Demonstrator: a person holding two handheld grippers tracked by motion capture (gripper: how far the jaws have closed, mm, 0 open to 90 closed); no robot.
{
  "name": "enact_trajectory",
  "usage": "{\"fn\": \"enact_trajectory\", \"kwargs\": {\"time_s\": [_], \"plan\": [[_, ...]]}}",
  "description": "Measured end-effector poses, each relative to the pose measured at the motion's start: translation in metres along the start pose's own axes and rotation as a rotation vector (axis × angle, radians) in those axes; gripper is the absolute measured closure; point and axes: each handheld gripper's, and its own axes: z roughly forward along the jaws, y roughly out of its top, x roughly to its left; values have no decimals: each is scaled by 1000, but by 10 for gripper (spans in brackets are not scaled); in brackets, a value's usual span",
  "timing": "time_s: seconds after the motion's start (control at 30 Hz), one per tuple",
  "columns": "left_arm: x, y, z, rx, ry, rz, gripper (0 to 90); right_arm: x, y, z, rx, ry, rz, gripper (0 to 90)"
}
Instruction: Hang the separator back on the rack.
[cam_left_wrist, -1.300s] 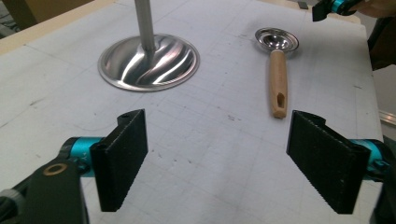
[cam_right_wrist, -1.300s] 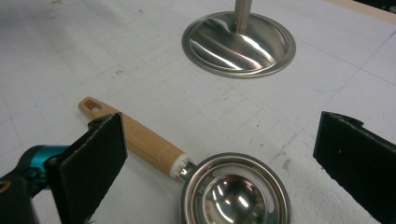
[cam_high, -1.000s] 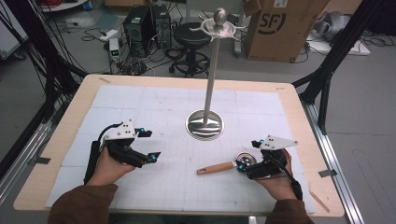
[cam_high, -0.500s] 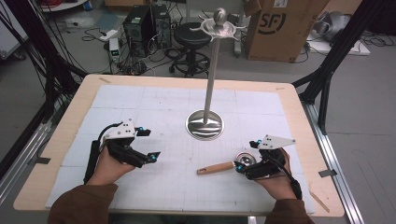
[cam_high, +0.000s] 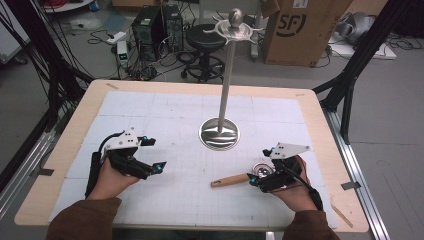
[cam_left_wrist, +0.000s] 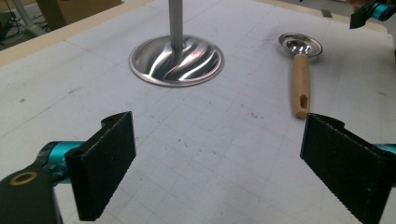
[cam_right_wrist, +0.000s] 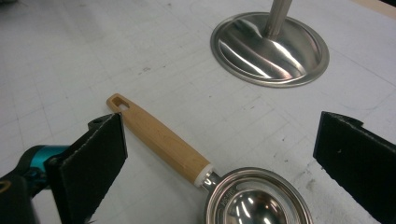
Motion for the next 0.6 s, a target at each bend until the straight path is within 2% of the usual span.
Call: {"fn": "enact_trajectory", "kwargs": {"time_s": [0.3,0.47,0.5,0.53,0.57,0.6], "plan": [[-1,0,1,-1,-2,4,111,0,14,7,120,41,-81,43],[-1,0,2,2,-4,8,111,-3,19,12,178,54,-97,62],[-1,0,2,5,-3,10,111,-3,19,15,205,54,-107,81],[-1,0,2,1,-5,8,111,-3,19,15,205,54,-107,81],[-1,0,2,3,-3,5,111,-3,20,19,231,58,-118,142],[-1,0,2,3,-1,6,112,-3,20,19,231,58,-118,142]]}}
